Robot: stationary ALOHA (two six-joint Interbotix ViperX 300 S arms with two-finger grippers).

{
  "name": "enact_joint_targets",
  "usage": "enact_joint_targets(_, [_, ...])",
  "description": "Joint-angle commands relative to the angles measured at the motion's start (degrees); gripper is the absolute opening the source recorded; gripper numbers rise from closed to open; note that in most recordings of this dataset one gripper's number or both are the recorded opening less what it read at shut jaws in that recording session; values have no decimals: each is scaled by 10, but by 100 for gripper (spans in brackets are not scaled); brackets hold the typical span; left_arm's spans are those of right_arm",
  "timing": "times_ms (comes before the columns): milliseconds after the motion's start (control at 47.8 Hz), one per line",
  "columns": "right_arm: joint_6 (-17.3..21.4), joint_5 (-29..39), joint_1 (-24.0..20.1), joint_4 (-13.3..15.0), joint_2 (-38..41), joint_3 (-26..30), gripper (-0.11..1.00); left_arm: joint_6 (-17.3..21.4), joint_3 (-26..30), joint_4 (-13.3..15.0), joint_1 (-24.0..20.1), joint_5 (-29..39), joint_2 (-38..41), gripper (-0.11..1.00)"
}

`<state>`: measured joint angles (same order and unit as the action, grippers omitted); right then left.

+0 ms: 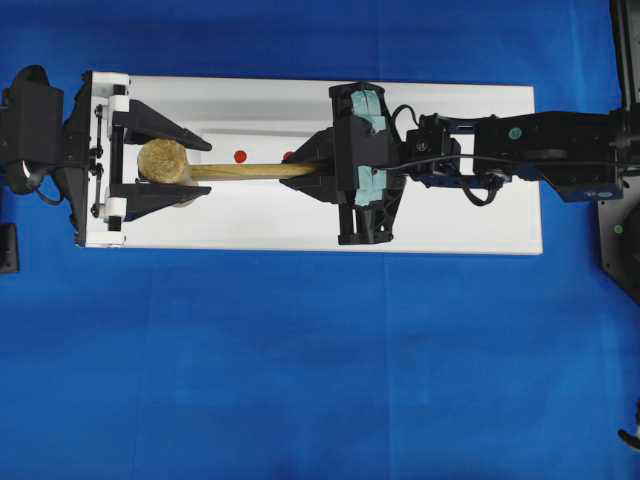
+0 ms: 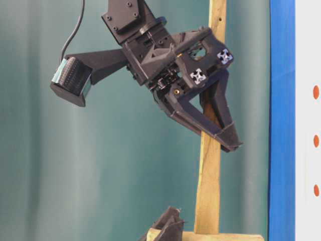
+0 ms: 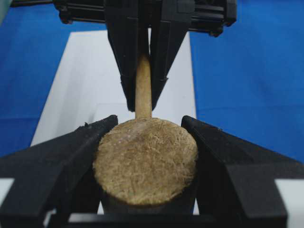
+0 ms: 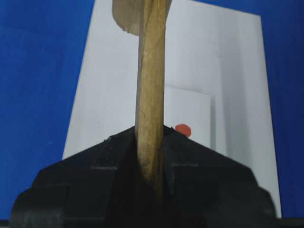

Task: Hit the mark with a hammer.
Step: 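Swing the mallet head down onto the red dots with the right gripper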

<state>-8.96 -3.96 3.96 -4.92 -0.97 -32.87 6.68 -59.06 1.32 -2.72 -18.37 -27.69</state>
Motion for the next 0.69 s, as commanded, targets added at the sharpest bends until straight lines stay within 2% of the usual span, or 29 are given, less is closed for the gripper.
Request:
enact_joint_targets(0, [-3, -8, -1, -1, -7, 10, 2, -4, 16, 0, 1, -4, -9, 44])
enact_joint_targets(272, [-2, -24, -1, -4, -12, 3, 2, -5, 8, 0, 1, -4, -18, 45])
enact_joint_targets(314, [-2, -27, -1, -8, -15, -1, 2, -5, 5, 0, 1, -4, -23, 50])
enact_joint_targets(398, [-2, -36, -1, -18, -25, -11, 2, -5, -1, 0, 1, -3, -34, 75])
enact_joint_targets(461, [-2, -43, -1, -26, -33, -20, 2, -5, -7, 0, 1, -4, -45, 88])
enact_joint_targets(670, [-2, -69, -1, -49, -74, -65, 2, -7, -31, 0, 1, -4, -84, 87])
